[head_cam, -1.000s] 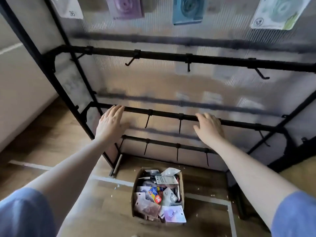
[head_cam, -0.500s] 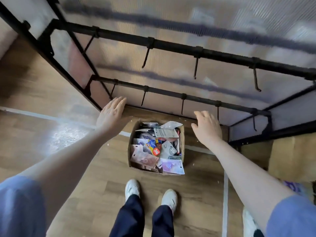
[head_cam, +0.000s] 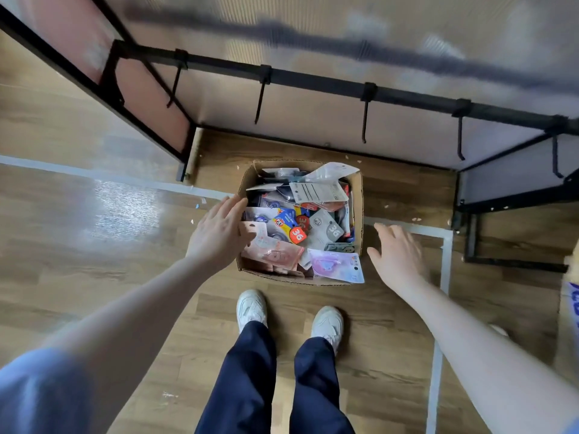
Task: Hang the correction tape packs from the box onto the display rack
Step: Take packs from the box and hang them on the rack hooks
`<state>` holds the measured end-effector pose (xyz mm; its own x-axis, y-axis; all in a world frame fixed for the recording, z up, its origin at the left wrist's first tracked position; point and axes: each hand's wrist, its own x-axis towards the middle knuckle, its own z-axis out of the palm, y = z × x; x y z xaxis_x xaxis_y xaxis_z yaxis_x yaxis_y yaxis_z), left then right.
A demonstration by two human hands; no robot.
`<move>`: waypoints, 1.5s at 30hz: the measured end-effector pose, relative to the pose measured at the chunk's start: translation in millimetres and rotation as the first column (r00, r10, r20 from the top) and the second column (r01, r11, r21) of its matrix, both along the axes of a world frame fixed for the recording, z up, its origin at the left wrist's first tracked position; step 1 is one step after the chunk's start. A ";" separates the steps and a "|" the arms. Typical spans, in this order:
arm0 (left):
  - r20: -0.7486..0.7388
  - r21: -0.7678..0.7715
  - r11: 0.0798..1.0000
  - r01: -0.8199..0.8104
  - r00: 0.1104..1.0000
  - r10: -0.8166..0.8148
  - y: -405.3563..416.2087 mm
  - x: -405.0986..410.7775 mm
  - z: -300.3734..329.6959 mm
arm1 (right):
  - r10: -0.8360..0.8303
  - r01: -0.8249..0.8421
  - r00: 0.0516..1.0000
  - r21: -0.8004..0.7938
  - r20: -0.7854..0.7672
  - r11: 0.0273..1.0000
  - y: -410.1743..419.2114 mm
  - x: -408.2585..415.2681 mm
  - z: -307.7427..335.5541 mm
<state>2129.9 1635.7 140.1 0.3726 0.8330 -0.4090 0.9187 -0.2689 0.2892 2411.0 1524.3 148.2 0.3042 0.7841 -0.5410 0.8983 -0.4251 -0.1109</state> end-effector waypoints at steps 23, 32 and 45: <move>-0.024 -0.274 0.934 -0.228 0.973 0.231 -49.8 -4.5 -186.3 | -0.312 0.302 0.950 -0.206 -0.017 0.931 -42.0 -26.5 -159.7; 0.126 -0.299 0.856 -0.421 0.872 0.473 -47.5 0.5 -195.3 | -0.302 0.297 0.953 -0.145 -0.013 0.944 -33.6 -28.3 -161.1; 0.037 -0.332 0.811 -0.482 0.852 0.522 -36.8 -3.3 -202.2 | -0.240 0.235 0.970 -0.084 -0.050 0.968 -27.5 -25.5 -157.2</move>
